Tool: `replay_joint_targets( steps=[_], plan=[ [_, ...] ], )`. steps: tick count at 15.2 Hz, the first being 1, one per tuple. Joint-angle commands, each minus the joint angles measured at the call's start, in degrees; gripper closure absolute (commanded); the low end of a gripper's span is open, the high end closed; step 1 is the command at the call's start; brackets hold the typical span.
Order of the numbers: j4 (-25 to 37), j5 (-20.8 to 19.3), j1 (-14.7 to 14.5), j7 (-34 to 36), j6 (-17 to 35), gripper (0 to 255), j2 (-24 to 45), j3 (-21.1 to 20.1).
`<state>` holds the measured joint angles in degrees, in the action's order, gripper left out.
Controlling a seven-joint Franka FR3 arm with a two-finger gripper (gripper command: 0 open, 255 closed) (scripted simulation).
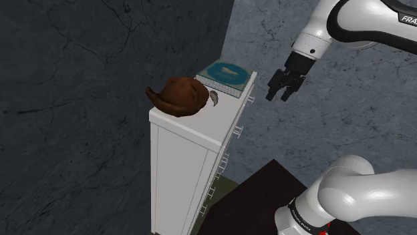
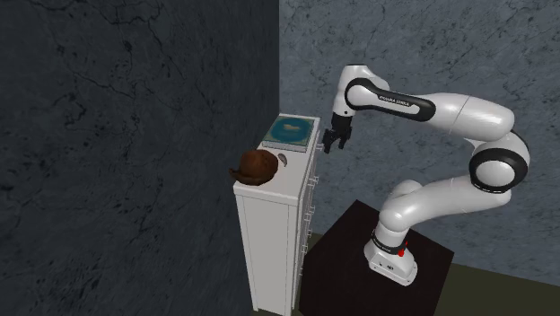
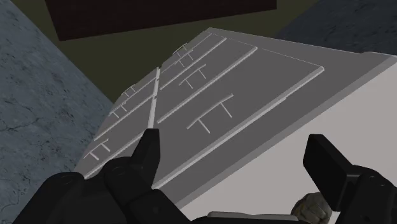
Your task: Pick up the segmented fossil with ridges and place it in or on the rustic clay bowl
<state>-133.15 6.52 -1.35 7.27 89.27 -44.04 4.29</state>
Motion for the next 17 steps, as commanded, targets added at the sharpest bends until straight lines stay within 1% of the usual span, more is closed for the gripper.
replay_joint_targets(
  steps=[1,5,9,13,17],
  plan=[
    [0.0,0.0,0.0,0.0,0.0,0,0.0,0.0],
    [4.2,1.2,-0.3,5.6,3.5,0,8.5,-3.7],
    [9.8,1.5,-0.4,11.3,6.0,0,17.6,-6.9],
    [16.6,0.8,-0.4,17.0,7.5,0,27.1,-9.6],
    [24.9,-0.8,-0.6,22.7,7.8,0,37.0,-11.5]
  ],
)
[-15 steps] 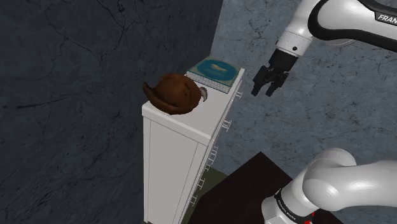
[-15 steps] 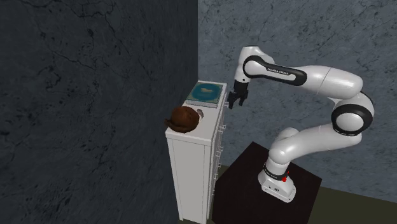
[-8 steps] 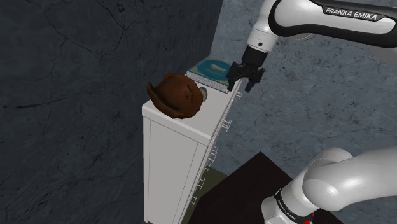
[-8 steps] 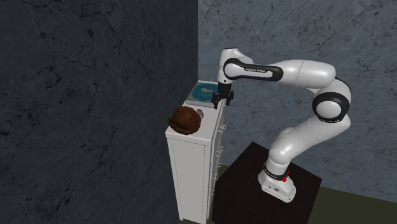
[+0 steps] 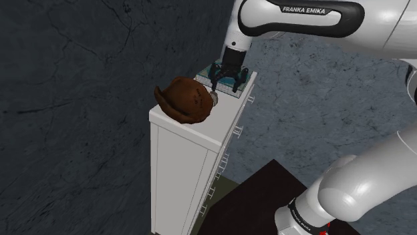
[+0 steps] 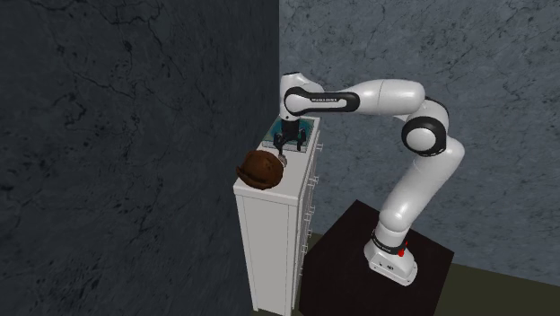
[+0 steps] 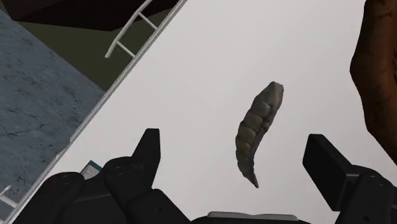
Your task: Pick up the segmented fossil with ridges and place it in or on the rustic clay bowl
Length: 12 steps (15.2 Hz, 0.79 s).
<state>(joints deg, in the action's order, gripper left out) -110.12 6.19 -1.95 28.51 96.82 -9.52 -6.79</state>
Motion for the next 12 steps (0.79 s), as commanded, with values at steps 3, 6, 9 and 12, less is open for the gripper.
replay_joint_targets(
  steps=[3,6,9,12],
  plan=[
    [3.7,-1.0,-0.2,3.0,0.8,0,5.3,-0.8],
    [1.2,-0.9,-0.3,3.0,3.2,0,5.1,-0.9],
    [-1.6,-0.8,-0.4,2.9,5.9,0,5.1,-1.0],
    [-1.6,-0.8,-0.4,2.9,5.9,0,5.1,-1.0]
  ],
)
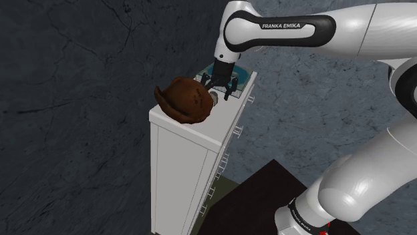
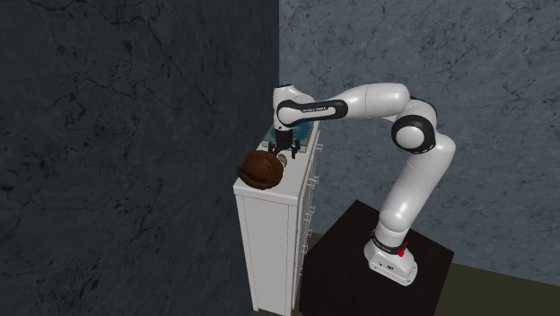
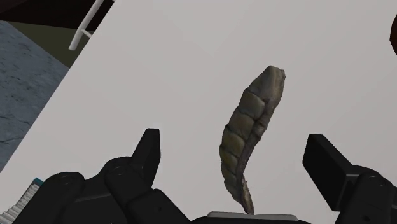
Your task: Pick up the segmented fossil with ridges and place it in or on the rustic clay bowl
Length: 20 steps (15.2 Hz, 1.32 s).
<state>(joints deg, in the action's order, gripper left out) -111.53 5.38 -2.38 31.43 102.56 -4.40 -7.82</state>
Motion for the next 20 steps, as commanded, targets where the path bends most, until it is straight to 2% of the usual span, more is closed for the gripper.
replay_joint_targets(
  steps=[1,5,6,15,20],
  plan=[
    [-0.2,0.0,0.0,0.0,0.2,0,0.0,0.0],
    [-0.2,0.0,0.0,0.0,0.2,0,0.0,0.0],
    [-0.2,0.0,0.0,0.0,0.2,255,0.0,0.0],
    [-0.2,0.0,0.0,0.0,0.2,255,0.0,0.0],
    [3.4,0.0,0.0,0.3,-3.6,255,-0.3,0.1]
  ],
)
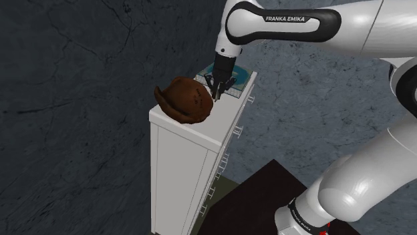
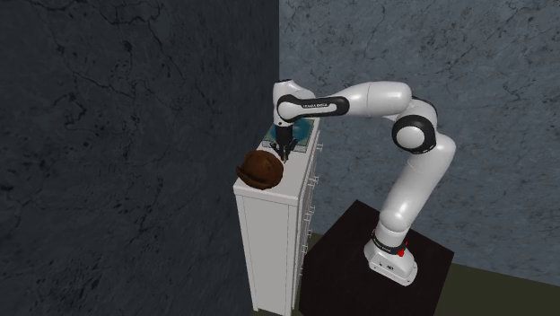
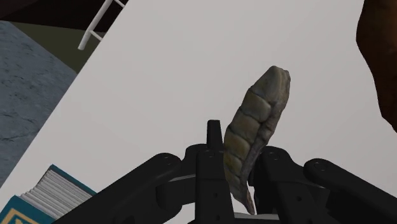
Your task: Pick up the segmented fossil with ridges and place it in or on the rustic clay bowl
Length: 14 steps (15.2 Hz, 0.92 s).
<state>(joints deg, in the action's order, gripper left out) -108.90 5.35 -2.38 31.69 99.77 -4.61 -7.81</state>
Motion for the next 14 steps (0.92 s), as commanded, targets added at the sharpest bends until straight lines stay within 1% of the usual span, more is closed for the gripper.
replay_joint_targets(
  steps=[1,14],
  plan=[
    [1.5,0.0,0.0,0.1,-1.6,255,-0.1,0.1],
    [12.6,-0.2,0.1,0.9,-11.8,255,0.9,0.1]
  ],
)
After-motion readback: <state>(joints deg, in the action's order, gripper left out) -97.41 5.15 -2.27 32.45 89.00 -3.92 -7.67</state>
